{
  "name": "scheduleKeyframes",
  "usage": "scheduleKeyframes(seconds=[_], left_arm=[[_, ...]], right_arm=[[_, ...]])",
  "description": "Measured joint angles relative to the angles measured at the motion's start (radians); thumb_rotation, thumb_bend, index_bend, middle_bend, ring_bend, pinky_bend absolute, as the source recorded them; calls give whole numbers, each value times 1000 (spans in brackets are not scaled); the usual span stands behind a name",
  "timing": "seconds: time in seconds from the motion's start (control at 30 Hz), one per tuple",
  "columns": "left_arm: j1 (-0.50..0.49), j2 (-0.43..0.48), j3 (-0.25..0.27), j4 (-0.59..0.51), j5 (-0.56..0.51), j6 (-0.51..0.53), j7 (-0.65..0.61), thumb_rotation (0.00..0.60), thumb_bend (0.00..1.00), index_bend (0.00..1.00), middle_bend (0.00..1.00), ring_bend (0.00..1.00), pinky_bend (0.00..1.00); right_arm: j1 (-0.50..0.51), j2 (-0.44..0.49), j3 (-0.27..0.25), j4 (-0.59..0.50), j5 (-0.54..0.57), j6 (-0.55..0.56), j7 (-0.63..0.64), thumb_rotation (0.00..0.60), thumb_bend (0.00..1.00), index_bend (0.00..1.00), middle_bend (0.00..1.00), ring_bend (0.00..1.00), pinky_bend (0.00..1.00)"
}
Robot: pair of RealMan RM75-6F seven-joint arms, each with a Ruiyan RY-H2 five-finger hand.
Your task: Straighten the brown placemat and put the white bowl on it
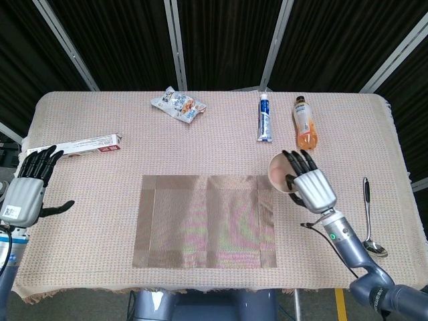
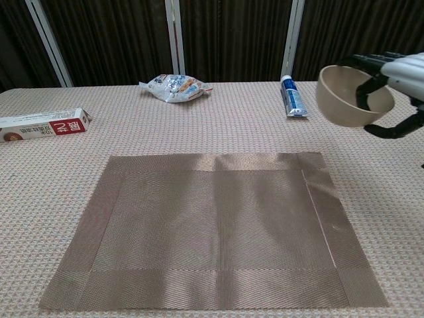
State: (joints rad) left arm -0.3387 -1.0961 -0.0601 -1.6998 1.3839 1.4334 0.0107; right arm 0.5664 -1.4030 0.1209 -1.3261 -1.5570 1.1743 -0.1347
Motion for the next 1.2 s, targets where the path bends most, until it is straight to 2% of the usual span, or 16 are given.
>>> scheduleKeyframes(seconds=[0.23, 0.47, 0.67, 0.87, 0.93, 1.0, 1.07, 1.13, 1.2], left_arm=[[1, -1, -8, 18, -21, -20, -12, 600, 0, 0, 0, 0, 0], [1, -1, -22, 46, -48, -49, -36, 600, 0, 0, 0, 0, 0], [4, -1, -29, 61, -57, -65, -50, 600, 0, 0, 0, 0, 0], [8, -1, -32, 61, -54, -70, -53, 600, 0, 0, 0, 0, 0], [9, -2, -32, 59, -50, -72, -52, 600, 0, 0, 0, 0, 0], [10, -2, -33, 56, -45, -72, -51, 600, 0, 0, 0, 0, 0], [12, -1, -34, 52, -41, -71, -50, 600, 0, 0, 0, 0, 0], [14, -1, -36, 49, -38, -68, -49, 600, 0, 0, 0, 0, 0], [16, 0, -38, 47, -36, -68, -49, 600, 0, 0, 0, 0, 0]], right_arm=[[124, 20, 2, -96, -31, -183, -99, 600, 423, 814, 0, 0, 0], [240, -56, 20, -136, 19, -370, -228, 600, 423, 814, 0, 0, 0], [286, -150, 28, -124, 79, -427, -318, 600, 423, 814, 0, 0, 0], [295, -185, 24, -135, 109, -423, -379, 600, 420, 801, 0, 0, 0], [295, -192, 22, -141, 115, -419, -396, 600, 391, 706, 0, 0, 0], [296, -199, 18, -145, 123, -414, -416, 600, 244, 290, 0, 0, 0], [297, -205, 12, -148, 130, -411, -436, 600, 74, 8, 0, 0, 0], [298, -207, 6, -153, 133, -407, -447, 600, 8, 0, 0, 0, 0], [296, -204, 1, -164, 134, -401, -452, 600, 0, 0, 0, 0, 0]])
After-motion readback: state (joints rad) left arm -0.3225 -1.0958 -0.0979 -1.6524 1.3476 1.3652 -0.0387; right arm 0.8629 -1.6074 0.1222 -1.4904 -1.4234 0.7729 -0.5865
